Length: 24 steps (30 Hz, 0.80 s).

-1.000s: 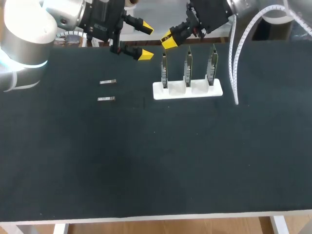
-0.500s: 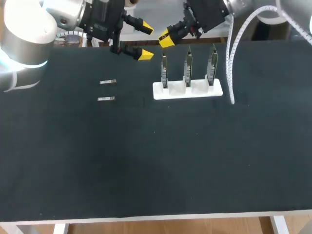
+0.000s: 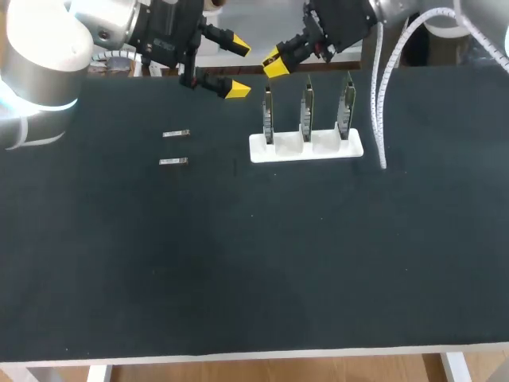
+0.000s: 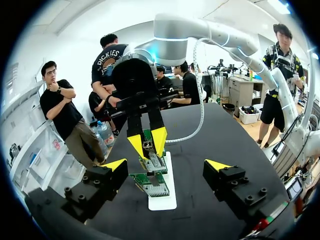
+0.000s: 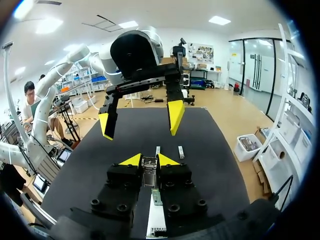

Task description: Pick up the optical module with the left hand, and insert it into the network port with the right hand.

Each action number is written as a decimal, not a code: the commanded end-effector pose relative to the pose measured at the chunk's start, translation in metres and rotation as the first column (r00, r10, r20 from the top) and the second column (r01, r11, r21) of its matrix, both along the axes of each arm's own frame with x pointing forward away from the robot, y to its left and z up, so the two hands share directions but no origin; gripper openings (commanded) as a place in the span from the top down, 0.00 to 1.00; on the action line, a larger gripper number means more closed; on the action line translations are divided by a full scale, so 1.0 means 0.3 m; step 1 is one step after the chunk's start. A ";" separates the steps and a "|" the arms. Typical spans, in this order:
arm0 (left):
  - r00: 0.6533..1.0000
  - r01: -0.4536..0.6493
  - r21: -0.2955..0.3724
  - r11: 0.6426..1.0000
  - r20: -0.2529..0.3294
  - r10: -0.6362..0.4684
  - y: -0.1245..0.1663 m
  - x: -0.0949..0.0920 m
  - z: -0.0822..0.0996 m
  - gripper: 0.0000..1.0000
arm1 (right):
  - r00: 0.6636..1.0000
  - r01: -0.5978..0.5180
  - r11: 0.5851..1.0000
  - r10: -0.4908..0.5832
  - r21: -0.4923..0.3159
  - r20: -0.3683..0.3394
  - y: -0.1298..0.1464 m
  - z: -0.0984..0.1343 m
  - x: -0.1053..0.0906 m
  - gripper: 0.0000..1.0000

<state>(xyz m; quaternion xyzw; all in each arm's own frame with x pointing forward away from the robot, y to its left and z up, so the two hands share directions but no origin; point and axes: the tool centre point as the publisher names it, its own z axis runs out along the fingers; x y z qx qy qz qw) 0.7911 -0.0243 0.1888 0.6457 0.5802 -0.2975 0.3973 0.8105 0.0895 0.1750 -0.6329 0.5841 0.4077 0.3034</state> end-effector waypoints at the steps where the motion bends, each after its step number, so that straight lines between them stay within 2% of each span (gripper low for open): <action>1: 1.000 0.001 0.005 1.000 -0.002 -0.001 -0.003 0.003 0.003 0.00 | 1.000 -0.003 1.000 0.003 0.003 -0.005 -0.002 -0.003 0.008 1.00; 17: 1.000 0.001 0.005 1.000 -0.002 -0.001 -0.003 0.003 0.003 0.00 | 1.000 -0.012 1.000 0.012 -0.001 -0.019 0.016 -0.023 0.010 1.00; 24: 1.000 0.001 0.005 1.000 -0.002 -0.001 -0.003 0.003 0.003 0.00 | 1.000 -0.012 1.000 0.012 0.000 0.000 0.018 0.000 0.027 1.00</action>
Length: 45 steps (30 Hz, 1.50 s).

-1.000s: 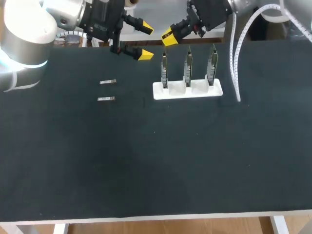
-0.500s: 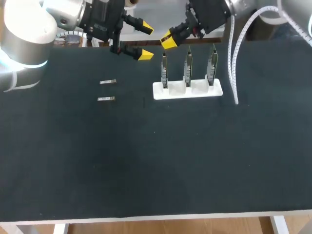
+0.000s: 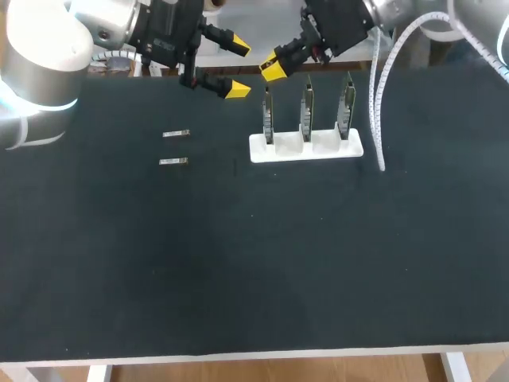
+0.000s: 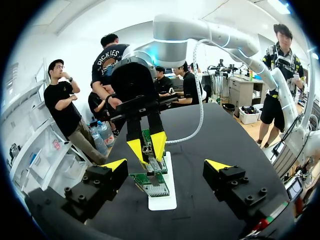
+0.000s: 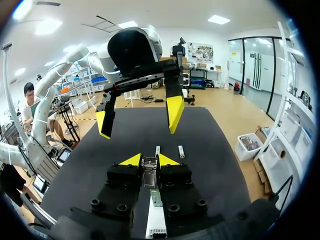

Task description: Pick up the optical module with the left hand, and insert it into the network port with the right hand.

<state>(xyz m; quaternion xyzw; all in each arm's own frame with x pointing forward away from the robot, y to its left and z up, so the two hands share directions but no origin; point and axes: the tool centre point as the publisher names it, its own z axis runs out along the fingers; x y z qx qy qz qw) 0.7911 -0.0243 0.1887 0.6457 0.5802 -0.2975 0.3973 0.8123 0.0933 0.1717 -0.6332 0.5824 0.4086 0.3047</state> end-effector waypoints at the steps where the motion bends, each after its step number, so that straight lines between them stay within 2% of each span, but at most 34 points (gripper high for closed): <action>1: 1.000 0.001 0.005 1.000 -0.002 -0.001 -0.003 0.003 0.003 0.00 | 1.000 -0.010 1.000 0.010 -0.004 -0.001 0.006 0.010 0.024 1.00; 15: 1.000 0.001 0.005 1.000 -0.002 -0.001 -0.003 0.003 0.003 0.00 | 1.000 -0.004 1.000 0.004 -0.015 -0.011 0.018 -0.007 0.059 1.00; 23: 1.000 0.001 0.005 1.000 -0.002 -0.001 -0.003 0.003 0.003 0.00 | 1.000 0.001 1.000 -0.001 -0.008 -0.006 0.015 0.005 0.056 1.00; 29: 1.000 0.001 0.005 1.000 -0.002 -0.001 -0.003 0.003 0.003 0.00 | 1.000 -0.001 1.000 0.001 -0.011 -0.022 0.021 -0.017 0.048 1.00; 45: 1.000 0.001 0.005 1.000 -0.002 -0.001 -0.003 0.003 0.003 0.00 | 1.000 0.012 1.000 -0.012 -0.006 -0.022 0.020 -0.020 0.066 1.00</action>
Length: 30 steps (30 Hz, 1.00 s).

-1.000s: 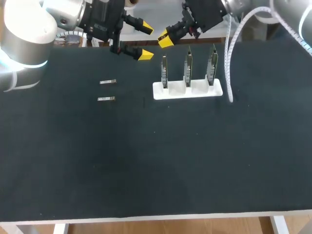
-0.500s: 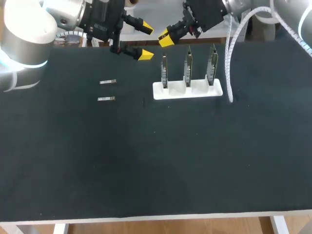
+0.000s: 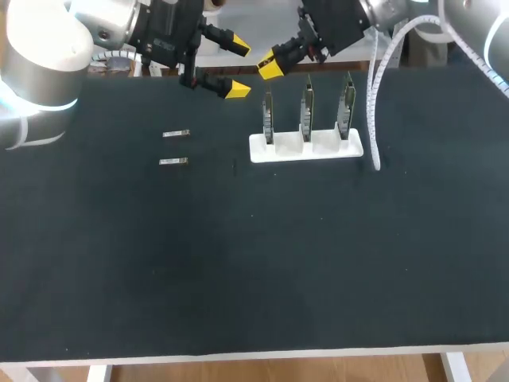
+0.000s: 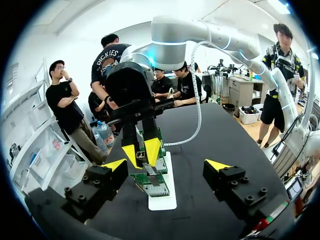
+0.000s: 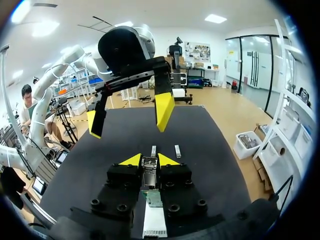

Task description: Pick up the optical module with the left hand, and insert it into the network port with the right hand.

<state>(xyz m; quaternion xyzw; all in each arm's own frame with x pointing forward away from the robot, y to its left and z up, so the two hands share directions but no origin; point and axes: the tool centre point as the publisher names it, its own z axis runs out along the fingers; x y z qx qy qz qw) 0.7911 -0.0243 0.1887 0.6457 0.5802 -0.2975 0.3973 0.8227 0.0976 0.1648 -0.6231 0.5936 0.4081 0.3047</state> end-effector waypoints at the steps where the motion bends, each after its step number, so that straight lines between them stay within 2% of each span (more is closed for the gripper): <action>1: 1.000 0.001 0.005 1.000 -0.002 -0.001 -0.003 0.003 0.003 0.00 | 1.000 -0.012 1.000 0.012 -0.002 -0.007 0.004 0.003 0.034 1.00; 30: 1.000 0.001 0.005 1.000 -0.002 -0.001 -0.003 0.003 0.003 0.00 | 1.000 -0.024 1.000 0.024 -0.012 -0.019 0.002 -0.009 0.038 1.00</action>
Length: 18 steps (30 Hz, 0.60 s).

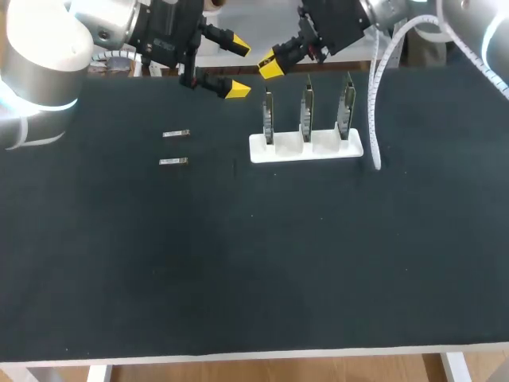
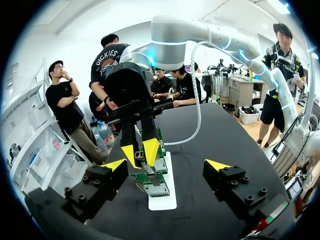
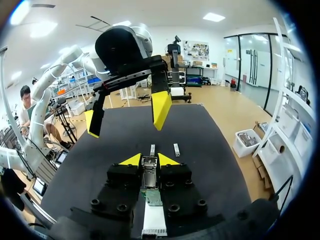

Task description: Pick up the optical module with the left hand, and insert it into the network port with the right hand.

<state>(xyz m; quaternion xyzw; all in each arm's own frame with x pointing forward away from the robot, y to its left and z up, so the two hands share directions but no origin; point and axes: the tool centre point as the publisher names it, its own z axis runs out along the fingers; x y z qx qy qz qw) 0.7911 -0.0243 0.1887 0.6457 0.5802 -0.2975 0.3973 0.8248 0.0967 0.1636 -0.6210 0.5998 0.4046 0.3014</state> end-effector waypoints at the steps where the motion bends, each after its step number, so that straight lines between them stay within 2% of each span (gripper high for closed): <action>1: 1.000 0.001 0.005 1.000 -0.002 -0.001 -0.003 0.003 0.003 0.00 | 0.999 -0.036 0.999 0.036 0.000 -0.010 0.006 -0.001 0.029 1.00; 18: 1.000 0.001 0.005 1.000 -0.002 -0.001 -0.003 0.003 0.003 0.00 | 0.999 -0.041 0.999 0.041 0.001 0.009 0.002 0.026 0.018 1.00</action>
